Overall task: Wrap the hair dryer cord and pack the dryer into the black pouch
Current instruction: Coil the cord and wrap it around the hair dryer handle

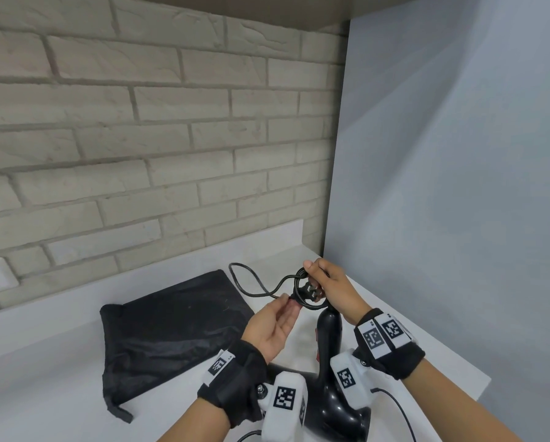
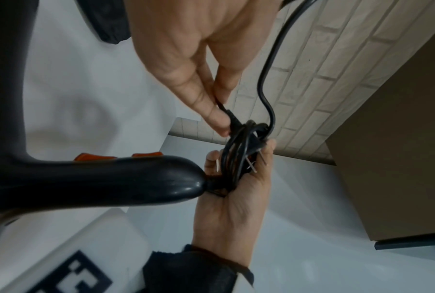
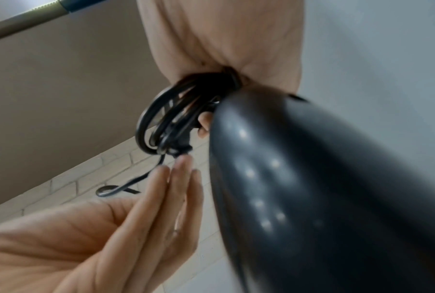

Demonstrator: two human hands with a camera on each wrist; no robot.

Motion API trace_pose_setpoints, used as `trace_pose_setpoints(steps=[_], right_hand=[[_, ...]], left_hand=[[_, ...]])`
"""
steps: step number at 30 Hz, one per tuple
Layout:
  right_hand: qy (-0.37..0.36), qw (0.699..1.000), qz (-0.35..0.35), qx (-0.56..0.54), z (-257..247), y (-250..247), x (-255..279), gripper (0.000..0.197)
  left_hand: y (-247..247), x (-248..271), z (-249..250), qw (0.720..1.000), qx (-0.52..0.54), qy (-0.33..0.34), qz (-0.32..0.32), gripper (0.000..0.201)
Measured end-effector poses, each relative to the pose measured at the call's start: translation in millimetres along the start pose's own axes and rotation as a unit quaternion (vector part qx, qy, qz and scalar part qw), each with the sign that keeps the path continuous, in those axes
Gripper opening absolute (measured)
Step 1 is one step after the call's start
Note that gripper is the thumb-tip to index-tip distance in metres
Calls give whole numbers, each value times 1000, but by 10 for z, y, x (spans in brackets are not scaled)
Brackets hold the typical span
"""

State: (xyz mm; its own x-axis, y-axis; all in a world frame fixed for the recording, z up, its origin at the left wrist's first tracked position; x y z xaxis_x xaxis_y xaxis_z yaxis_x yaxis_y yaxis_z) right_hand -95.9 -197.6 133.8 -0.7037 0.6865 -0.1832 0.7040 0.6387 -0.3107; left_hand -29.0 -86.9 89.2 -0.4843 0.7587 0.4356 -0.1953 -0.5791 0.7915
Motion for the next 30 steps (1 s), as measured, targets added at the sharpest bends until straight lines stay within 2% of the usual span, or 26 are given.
trace_pose_setpoints(steps=[8, 11, 13, 17, 20, 22, 25, 27, 30], right_hand=[[-2, 1000, -15, -17, 2, -4, 13, 34], [3, 1000, -23, -7, -3, 30, 15, 29], [1, 1000, -15, 3, -2, 35, 23, 28], [-15, 1000, 13, 22, -6, 41, 17, 31], [-25, 997, 32, 64, 17, 35, 0, 31], [-29, 994, 50, 89, 30, 26, -7, 31], [-24, 990, 82, 109, 61, 0, -25, 33], [-7, 988, 110, 105, 98, -52, -47, 34], [24, 986, 142, 86, 150, -147, -67, 36]], left_hand=[[90, 123, -24, 990, -109, -64, -68, 14], [124, 152, -51, 985, -105, -76, -110, 26], [135, 178, -50, 984, -95, -78, -131, 28], [138, 253, -43, 977, -108, -93, -159, 18], [126, 266, -32, 966, -195, -64, -156, 12], [108, 289, 14, 941, -295, -21, -166, 18], [-19, 389, 119, 866, -458, 28, -200, 24], [-176, 479, 209, 822, -522, 22, -227, 30], [-514, 573, 452, 785, -569, -5, -243, 31]])
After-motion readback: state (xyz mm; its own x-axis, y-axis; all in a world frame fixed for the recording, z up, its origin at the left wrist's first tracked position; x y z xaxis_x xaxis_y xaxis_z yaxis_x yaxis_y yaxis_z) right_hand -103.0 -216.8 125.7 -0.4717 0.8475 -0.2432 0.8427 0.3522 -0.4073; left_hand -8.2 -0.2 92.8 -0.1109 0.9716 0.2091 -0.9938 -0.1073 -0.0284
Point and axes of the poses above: each hand's wrist, its own x-axis away from the middle knuckle, its own y-axis out of the palm, z = x × y, the point moved 4 cm from there along -x, towards the middle knuckle, and after that the axes turned 9 degrees about x, right-handed, at the moved point
